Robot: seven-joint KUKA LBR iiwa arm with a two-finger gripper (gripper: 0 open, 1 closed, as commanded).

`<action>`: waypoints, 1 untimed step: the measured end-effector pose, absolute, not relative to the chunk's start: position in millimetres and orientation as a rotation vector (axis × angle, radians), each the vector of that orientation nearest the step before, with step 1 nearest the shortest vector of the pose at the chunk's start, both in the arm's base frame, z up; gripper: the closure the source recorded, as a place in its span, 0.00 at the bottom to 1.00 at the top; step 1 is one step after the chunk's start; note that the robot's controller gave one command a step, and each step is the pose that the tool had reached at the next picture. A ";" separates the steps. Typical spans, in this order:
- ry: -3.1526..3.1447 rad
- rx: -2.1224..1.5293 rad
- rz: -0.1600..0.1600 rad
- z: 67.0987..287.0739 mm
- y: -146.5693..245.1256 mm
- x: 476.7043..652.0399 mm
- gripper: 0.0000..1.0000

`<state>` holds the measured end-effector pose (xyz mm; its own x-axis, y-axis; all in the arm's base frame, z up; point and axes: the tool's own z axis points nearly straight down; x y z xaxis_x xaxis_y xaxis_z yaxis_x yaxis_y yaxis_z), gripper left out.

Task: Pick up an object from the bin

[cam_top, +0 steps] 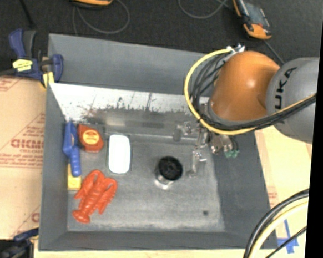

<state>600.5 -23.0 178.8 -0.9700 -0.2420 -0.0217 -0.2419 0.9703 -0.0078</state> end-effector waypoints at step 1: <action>3.109 -0.383 -0.001 105.5 0.0 614.5 0.00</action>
Offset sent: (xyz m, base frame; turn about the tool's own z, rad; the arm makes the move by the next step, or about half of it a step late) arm 0.0428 0.0047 -0.1025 -0.0141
